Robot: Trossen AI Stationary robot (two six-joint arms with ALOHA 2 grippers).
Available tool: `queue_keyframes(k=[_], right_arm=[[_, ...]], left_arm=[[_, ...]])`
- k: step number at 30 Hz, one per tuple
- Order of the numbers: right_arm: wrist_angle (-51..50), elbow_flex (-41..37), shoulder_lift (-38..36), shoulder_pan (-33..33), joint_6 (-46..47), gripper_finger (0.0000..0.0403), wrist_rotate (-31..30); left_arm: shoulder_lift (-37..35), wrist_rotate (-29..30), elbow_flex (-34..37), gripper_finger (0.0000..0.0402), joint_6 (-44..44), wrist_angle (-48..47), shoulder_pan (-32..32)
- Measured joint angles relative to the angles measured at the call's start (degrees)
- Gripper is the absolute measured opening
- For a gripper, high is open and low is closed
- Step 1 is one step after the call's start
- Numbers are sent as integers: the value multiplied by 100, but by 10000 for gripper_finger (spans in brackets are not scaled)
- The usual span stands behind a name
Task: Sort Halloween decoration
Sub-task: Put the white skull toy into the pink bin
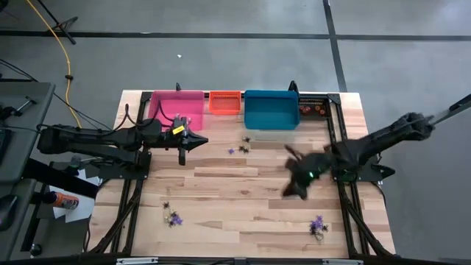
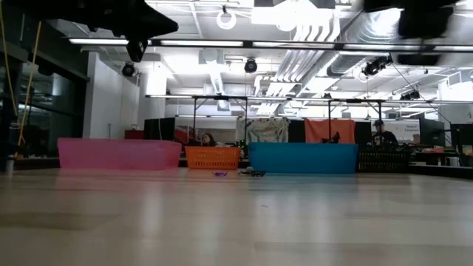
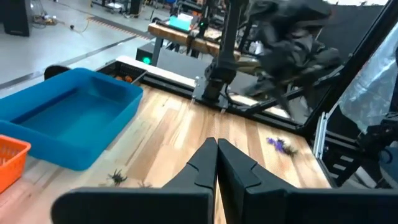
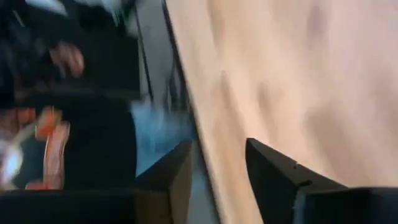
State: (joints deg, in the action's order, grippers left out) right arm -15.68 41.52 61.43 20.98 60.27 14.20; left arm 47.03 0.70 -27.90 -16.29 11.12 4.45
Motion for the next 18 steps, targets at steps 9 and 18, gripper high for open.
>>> queue_keyframes(k=[9, 18], right_arm=[[13, 0, 1068, 2436, 3094, 167, 235], [286, 2, 2158, 3077, 5437, 167, 225]], left_arm=[[0, 1, 0, 0, -2, -163, 167], [0, 1, 0, 0, -2, -236, 320]])
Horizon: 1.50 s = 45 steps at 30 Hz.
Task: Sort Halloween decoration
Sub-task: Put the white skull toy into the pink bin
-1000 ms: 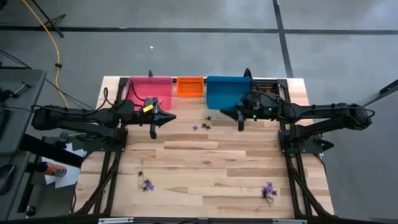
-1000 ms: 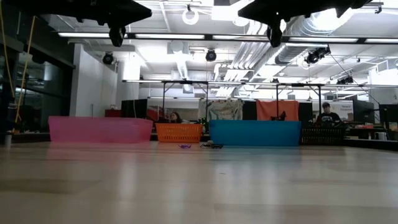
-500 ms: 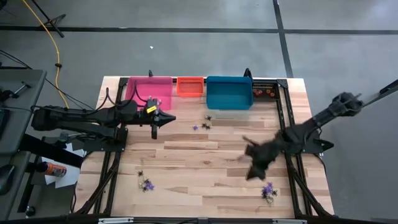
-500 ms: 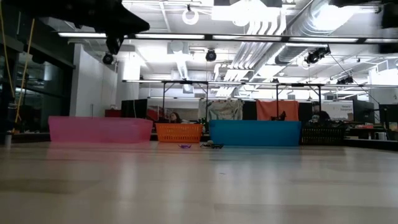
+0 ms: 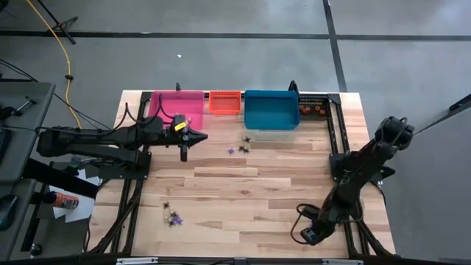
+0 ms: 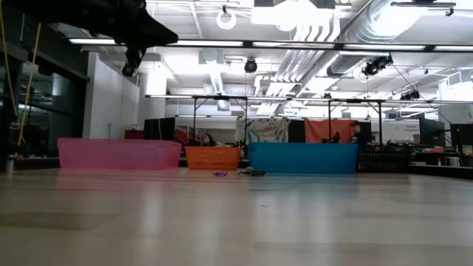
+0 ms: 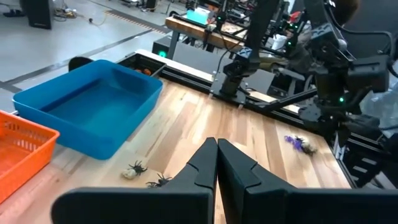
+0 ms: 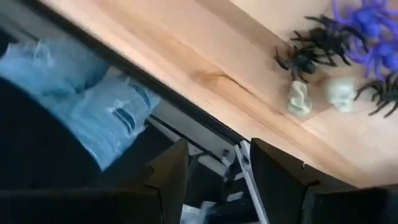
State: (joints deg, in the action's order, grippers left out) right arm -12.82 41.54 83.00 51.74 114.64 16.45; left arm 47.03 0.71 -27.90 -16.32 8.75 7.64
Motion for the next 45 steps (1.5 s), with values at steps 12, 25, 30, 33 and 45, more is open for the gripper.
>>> queue_keyframes(k=[12, 25, 30, 33, 45], right_arm=[[-434, 0, 408, 44, 642, 167, 26], [-463, 0, 678, 138, 637, 167, 22], [-506, 0, 678, 158, 637, 167, 20], [-523, 0, 678, 158, 636, 167, 8], [-656, 0, 678, 158, 665, 167, -15]], left_arm=[[0, 0, -2, 0, 0, 2, 226], [0, -2, -2, 0, -2, 0, 257], [0, -2, -2, 0, -2, -33, 257], [0, -1, -2, 0, -7, -48, 257], [2, -2, -4, 0, -16, -128, 257]])
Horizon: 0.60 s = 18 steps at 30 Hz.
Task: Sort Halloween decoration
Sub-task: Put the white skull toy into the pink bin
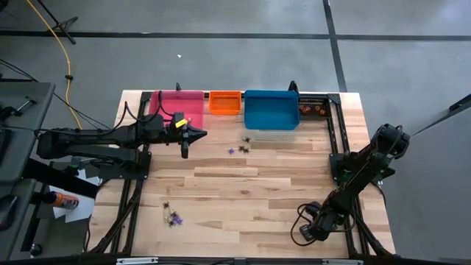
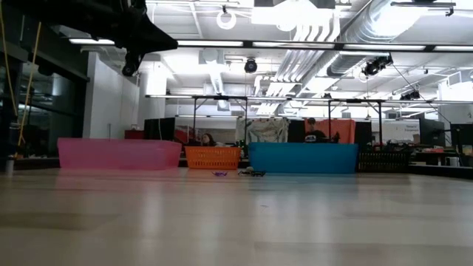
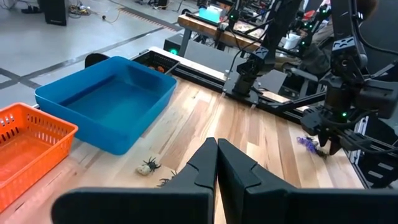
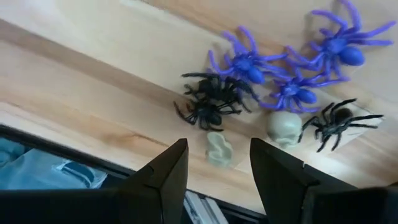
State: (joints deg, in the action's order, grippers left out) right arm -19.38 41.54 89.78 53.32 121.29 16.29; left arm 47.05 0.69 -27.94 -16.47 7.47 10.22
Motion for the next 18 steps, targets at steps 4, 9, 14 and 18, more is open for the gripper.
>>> queue_keyframes(k=[4, 9, 14, 18], right_arm=[[66, 0, 0, 0, -23, 167, -2], [197, 0, 152, -1, -28, 167, 36], [587, 4, 391, -7, -68, 167, 140], [528, 17, 411, -4, -25, 167, 133]], left_arm=[[0, 0, 0, 0, -2, -14, 0], [0, 0, 0, 0, -2, -16, 0], [0, 1, 0, 0, -143, -18, 0], [0, 2, 0, 0, -142, -20, 0]])
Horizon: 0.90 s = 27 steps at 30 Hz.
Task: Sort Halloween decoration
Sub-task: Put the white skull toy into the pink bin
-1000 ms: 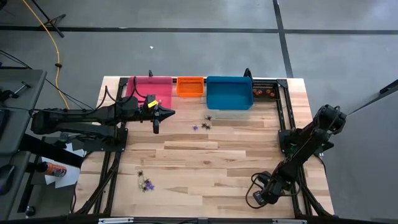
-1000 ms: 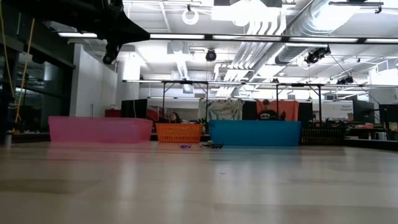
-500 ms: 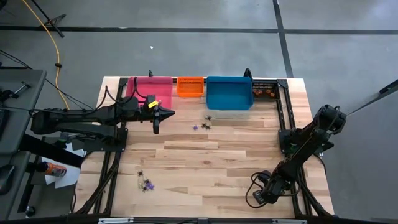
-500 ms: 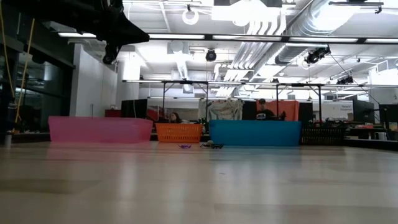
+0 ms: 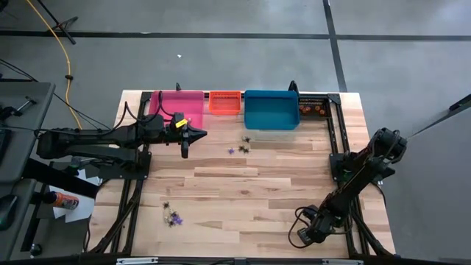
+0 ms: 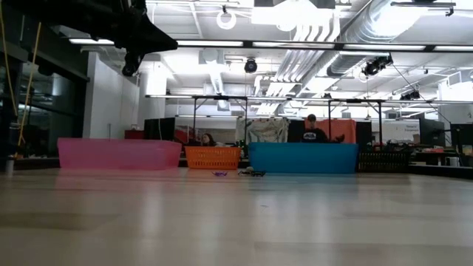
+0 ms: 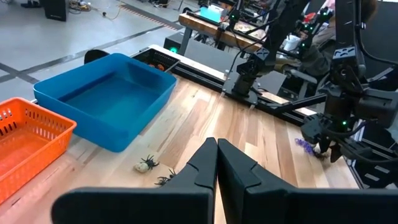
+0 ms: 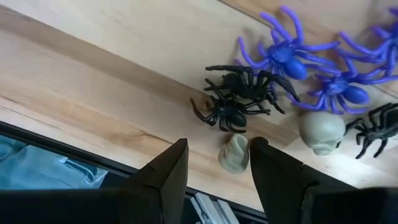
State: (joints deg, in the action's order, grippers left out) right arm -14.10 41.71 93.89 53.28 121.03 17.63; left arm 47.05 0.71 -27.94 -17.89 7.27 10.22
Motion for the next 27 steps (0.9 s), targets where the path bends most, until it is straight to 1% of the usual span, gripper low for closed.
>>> queue_keyframes(k=[6, 9, 11, 20, 24, 27], right_arm=[[-102, 0, 7, 0, -42, 167, 2], [-165, 0, 9, 0, -61, 161, 11], [-195, 0, 11, 0, -82, 149, 33], [-248, -11, 17, 4, -151, 72, 111], [-243, -12, 20, 4, -155, 51, 111], [-241, -14, 20, 4, -180, 44, 111]], left_arm=[[-1, 0, 0, 0, 0, 0, 0], [0, -2, 0, 0, -2, -11, 0], [0, -2, 0, 0, 0, -13, 0], [-2, 0, 0, 0, 0, -22, 0], [0, 0, 0, 0, 2, -54, 0], [-1, 0, 0, 0, 2, -104, 0]])
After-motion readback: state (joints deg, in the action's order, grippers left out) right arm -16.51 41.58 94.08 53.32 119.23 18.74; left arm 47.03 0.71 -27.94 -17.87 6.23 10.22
